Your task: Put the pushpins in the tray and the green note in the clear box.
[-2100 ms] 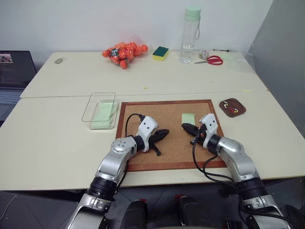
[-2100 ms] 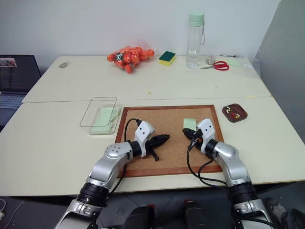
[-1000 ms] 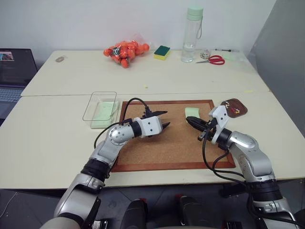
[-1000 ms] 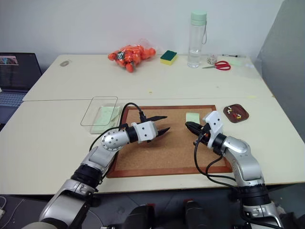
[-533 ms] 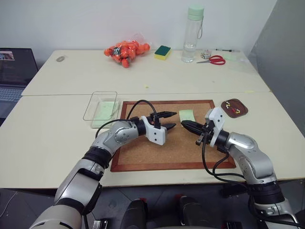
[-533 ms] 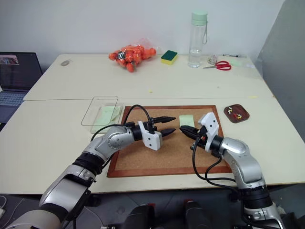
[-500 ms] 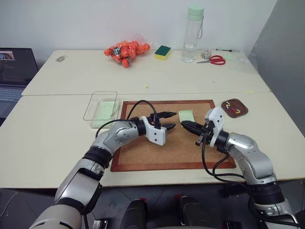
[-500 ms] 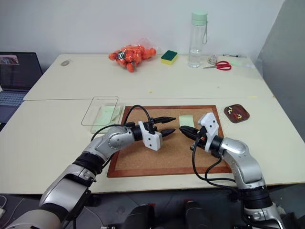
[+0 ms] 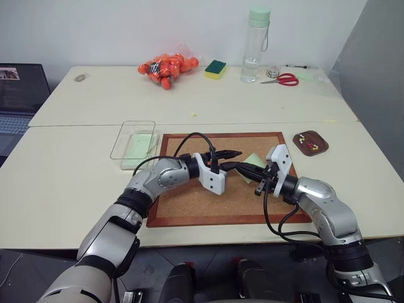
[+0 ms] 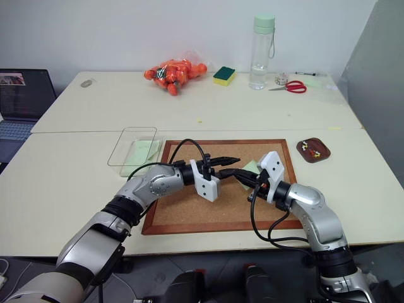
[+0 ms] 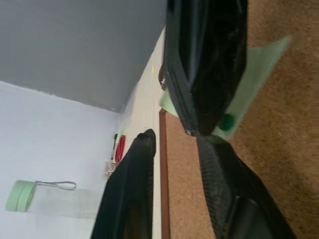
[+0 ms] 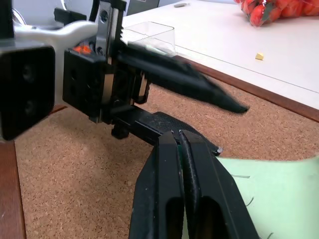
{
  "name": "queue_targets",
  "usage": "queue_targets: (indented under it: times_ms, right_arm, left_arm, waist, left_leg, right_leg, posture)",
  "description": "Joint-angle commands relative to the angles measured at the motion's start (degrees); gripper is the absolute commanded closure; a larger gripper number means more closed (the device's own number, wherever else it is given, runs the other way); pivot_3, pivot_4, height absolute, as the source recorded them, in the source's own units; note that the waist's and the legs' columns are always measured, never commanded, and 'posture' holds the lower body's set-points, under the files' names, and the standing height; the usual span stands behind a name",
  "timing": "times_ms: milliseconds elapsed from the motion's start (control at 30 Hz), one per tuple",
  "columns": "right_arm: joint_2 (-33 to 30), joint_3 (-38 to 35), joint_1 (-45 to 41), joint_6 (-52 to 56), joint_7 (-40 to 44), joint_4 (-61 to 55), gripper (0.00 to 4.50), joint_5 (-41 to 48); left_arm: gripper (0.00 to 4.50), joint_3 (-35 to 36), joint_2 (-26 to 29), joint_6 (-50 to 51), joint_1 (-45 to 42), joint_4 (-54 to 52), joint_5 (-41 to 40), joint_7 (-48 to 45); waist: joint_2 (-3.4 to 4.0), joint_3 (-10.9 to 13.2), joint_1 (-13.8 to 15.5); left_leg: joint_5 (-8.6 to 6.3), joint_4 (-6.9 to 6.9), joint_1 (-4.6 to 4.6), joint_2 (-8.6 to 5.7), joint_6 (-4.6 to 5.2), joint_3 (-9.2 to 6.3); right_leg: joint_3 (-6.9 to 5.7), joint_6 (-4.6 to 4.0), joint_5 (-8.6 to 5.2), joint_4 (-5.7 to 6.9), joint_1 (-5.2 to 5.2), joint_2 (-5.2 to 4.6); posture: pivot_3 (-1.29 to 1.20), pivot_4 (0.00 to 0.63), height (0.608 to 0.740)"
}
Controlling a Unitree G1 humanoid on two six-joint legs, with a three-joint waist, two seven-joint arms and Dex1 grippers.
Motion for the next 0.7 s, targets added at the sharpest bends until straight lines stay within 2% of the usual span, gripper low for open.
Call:
queue_targets:
  times_ms: [33, 100, 133, 500, 667, 700]
  right_arm:
    - [0.3, -0.4, -0.4, -0.3, 0.3, -2.7, 4.5, 1.6]
    - [0.3, -0.5, -0.3, -0.2, 0.3, -2.8, 4.5, 1.8]
    - [0.2, -0.6, -0.3, -0.2, 0.3, -2.8, 4.5, 1.9]
    - [-1.7, -2.0, -0.9, -0.1, 0.7, -2.4, 4.5, 3.0]
    - [-3.7, -3.0, -2.8, 0.0, 2.3, -0.9, 4.5, 3.6]
    - [-3.7, -3.7, -3.6, 0.5, 2.2, -0.2, 4.5, 4.1]
  left_arm:
    - [4.04, -0.3, 0.2, -1.0, -0.6, -0.6, 0.0, 0.7]
    - [4.45, -0.4, 0.4, -1.1, -0.6, -0.5, 0.0, 0.7]
    - [4.49, -0.3, 0.5, -1.0, -0.6, -0.3, -0.1, 0.7]
    - [4.49, 1.0, 1.5, 0.4, -0.5, 0.7, -2.0, 0.6]
    - [4.49, 2.9, 1.2, 3.5, 1.0, -0.1, -5.9, -0.4]
    - [4.49, 3.9, 0.7, 5.0, 1.7, -0.6, -9.0, -2.0]
  waist:
    - [0.0, 0.0, 0.0]
    - [0.0, 0.0, 0.0]
    - [0.0, 0.0, 0.0]
    - [0.0, 0.0, 0.0]
    - [0.0, 0.0, 0.0]
    - [0.0, 0.0, 0.0]
  left_leg:
    - [0.0, 0.0, 0.0, 0.0, 0.0, 0.0]
    - [0.0, 0.0, 0.0, 0.0, 0.0, 0.0]
    - [0.0, 0.0, 0.0, 0.0, 0.0, 0.0]
    - [0.0, 0.01, 0.0, 0.01, 0.0, -0.01]
    - [0.0, 0.01, 0.01, 0.01, 0.0, 0.0]
    - [0.0, 0.01, 0.01, 0.01, 0.0, -0.01]
  right_leg:
    - [-0.01, 0.0, 0.0, 0.0, 0.0, 0.0]
    - [-0.01, 0.0, 0.0, 0.0, 0.0, 0.0]
    - [-0.01, 0.0, 0.0, 0.0, 0.0, 0.0]
    - [-0.01, 0.0, 0.0, 0.01, 0.0, 0.0]
    - [-0.01, 0.0, 0.0, 0.02, 0.0, 0.0]
    - [-0.02, 0.0, 0.0, 0.02, 0.0, 0.0]
  posture:
    - [0.0, 0.15, 0.74]
    - [0.0, 0.15, 0.74]
    - [0.0, 0.15, 0.74]
    - [0.0, 0.15, 0.74]
    - [0.0, 0.15, 0.74]
    - [0.0, 0.15, 0.74]
